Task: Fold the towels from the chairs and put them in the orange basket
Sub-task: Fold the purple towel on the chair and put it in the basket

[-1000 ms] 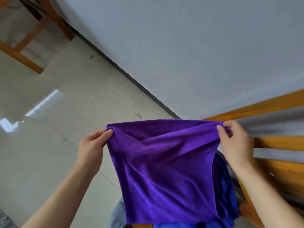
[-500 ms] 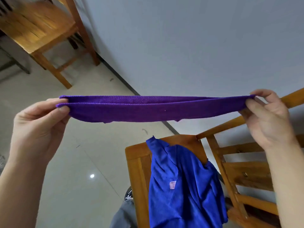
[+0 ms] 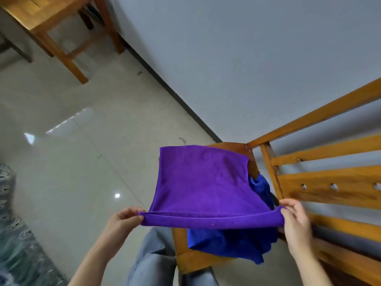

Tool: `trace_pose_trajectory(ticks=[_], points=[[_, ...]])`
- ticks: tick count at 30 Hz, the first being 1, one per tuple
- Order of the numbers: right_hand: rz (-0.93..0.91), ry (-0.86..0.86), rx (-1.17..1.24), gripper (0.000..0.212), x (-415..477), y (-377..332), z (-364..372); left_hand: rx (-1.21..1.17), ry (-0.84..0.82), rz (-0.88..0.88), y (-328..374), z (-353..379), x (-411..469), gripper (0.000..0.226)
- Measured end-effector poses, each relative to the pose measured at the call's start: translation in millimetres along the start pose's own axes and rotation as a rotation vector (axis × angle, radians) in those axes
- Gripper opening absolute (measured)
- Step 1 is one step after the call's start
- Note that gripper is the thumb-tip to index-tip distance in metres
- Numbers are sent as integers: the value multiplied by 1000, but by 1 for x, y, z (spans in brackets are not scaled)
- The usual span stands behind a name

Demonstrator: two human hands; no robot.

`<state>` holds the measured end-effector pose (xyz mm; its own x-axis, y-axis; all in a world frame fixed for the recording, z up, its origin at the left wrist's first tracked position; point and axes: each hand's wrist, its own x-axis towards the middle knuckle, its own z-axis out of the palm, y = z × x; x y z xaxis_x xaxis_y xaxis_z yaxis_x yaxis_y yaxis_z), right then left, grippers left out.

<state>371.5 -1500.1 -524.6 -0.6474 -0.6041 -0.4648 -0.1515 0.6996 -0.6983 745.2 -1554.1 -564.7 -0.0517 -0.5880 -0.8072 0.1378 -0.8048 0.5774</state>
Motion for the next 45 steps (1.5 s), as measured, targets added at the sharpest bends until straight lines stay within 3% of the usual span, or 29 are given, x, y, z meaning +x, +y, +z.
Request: trace_pose_trajectory(ticks=[5, 11, 19, 25, 33, 45], points=[[246, -52, -241, 16, -14, 82, 14, 59, 45, -244, -80, -16, 0, 24], [303, -121, -414, 25, -23, 121, 15, 212, 104, -302, -106, -25, -5, 23], [258, -126, -437, 23, -13, 119, 18, 315, 55, -258, -82, -10, 11, 20], [191, -39, -346, 22, 2, 94, 28, 352, 164, -107, -65, 1, 26, 19], [-17, 146, -226, 26, 36, 28, 51, 114, 297, 178, -12, 33, 51, 25], [-83, 211, -298, 27, 108, -9, 87, 64, 323, 179, 30, 55, 123, 21]])
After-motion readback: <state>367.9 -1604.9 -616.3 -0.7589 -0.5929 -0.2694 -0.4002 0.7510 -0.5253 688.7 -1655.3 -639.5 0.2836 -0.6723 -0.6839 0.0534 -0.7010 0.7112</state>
